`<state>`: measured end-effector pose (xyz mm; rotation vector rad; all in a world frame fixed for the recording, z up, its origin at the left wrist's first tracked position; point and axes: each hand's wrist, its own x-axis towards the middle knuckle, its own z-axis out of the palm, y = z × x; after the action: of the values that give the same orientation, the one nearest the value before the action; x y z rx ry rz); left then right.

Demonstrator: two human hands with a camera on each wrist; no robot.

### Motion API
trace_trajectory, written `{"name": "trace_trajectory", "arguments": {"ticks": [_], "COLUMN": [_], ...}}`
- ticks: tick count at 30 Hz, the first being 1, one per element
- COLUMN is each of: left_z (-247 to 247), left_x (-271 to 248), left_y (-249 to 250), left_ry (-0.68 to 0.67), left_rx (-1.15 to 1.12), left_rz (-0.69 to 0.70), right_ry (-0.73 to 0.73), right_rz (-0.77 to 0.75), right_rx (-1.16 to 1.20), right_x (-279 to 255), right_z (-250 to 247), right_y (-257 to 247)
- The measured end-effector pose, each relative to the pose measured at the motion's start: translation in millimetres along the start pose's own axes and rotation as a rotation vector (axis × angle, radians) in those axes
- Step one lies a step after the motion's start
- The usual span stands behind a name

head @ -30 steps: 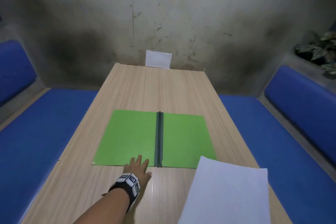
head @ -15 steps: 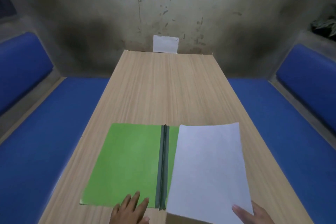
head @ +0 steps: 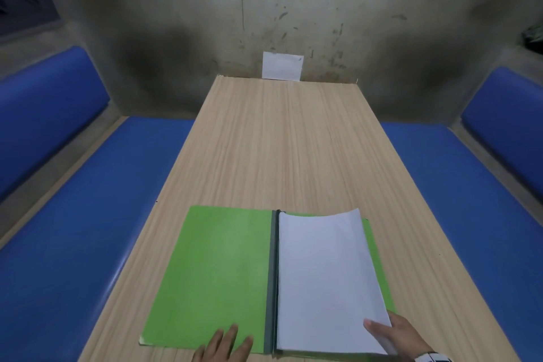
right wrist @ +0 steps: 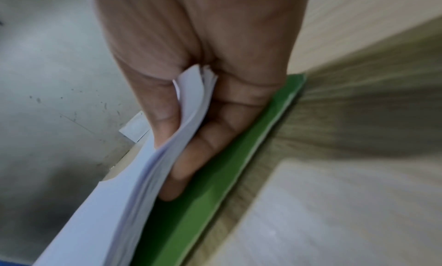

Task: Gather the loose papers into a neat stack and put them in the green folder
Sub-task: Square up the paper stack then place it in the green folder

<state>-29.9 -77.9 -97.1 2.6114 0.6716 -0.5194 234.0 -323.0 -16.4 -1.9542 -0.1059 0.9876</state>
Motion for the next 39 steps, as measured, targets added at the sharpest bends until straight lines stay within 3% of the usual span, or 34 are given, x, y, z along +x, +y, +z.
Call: {"name": "trace_trajectory", "arguments": {"ticks": [5, 6, 8, 12, 14, 18, 23, 27, 30, 32, 34, 36, 39], "left_z": [-26, -35, -59, -80, -86, -97, -109, -138, -171, -189, -194, -175, -151], "left_x": [-16, -20, -35, -43, -43, -37, -26, -36, -53, -64, -60, -37, -14], "left_y": [22, 27, 32, 16, -6, -40, -57, -52, -25, 8, 44, 58, 89], "left_ry": [0.113, 0.068, -0.147, 0.193, 0.286, 0.274, 0.243, 0.181, 0.358, 0.39, 0.239, 0.117, -0.065], "left_rx": [0.08, 0.08, 0.103, -0.198, -0.266, -0.393, -0.706, -0.799, -0.845, -0.977, -1.085, -1.071, -0.845], "left_rz": [-0.074, -0.098, -0.112, -0.328, -0.465, -0.734, -0.82, -0.711, -0.513, -0.341, -0.19, -0.127, 0.089], "right_ry": [0.052, 0.06, 0.063, 0.173, 0.243, 0.354, 0.414, 0.421, 0.422, 0.425, 0.436, 0.433, 0.427], "right_rz": [0.075, 0.097, 0.104, 0.051, 0.048, 0.121, 0.072, 0.054, 0.066, 0.071, 0.062, 0.055, 0.064], "right_rx": [0.083, 0.065, 0.032, -0.075, -0.083, 0.047, 0.072, 0.103, 0.114, 0.121, 0.136, 0.159, 0.176], "right_x": [11, 12, 9, 11, 12, 6, 3, 5, 7, 6, 7, 6, 5], "right_z": [2, 2, 6, 6, 2, -3, -1, -1, -1, 0, 0, 1, 2], "right_y": [4, 4, 2, 1, 10, 25, 25, 26, 28, 28, 29, 30, 32]}}
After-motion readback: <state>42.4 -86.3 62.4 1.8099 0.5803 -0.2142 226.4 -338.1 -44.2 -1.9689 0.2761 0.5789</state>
